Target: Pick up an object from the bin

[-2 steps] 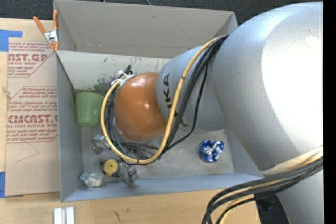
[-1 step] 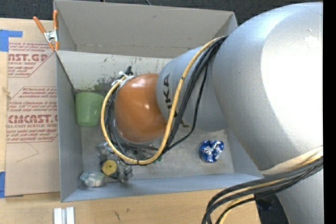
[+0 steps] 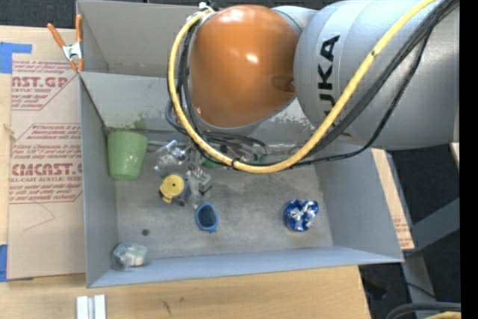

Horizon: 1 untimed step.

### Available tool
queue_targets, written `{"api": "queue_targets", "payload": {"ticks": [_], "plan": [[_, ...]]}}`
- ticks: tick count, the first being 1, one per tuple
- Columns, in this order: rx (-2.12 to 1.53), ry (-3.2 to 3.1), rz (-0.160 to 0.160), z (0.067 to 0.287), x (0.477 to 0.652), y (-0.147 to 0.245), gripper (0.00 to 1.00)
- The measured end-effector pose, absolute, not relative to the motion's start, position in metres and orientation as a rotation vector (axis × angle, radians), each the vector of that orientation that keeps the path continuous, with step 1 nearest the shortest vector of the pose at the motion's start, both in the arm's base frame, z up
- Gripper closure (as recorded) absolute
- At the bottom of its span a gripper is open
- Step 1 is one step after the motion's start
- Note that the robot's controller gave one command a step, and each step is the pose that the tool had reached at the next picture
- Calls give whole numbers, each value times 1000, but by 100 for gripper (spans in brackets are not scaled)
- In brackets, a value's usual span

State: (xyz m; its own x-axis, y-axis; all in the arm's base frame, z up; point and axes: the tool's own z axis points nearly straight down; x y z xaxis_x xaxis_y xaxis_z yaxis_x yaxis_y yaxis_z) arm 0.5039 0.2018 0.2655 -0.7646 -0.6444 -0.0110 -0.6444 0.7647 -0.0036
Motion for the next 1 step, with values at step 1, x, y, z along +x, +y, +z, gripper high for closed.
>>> {"api": "queue_targets", "payload": {"ticks": [1], "plan": [[-1142,2921,3,260,529,231,100]]}}
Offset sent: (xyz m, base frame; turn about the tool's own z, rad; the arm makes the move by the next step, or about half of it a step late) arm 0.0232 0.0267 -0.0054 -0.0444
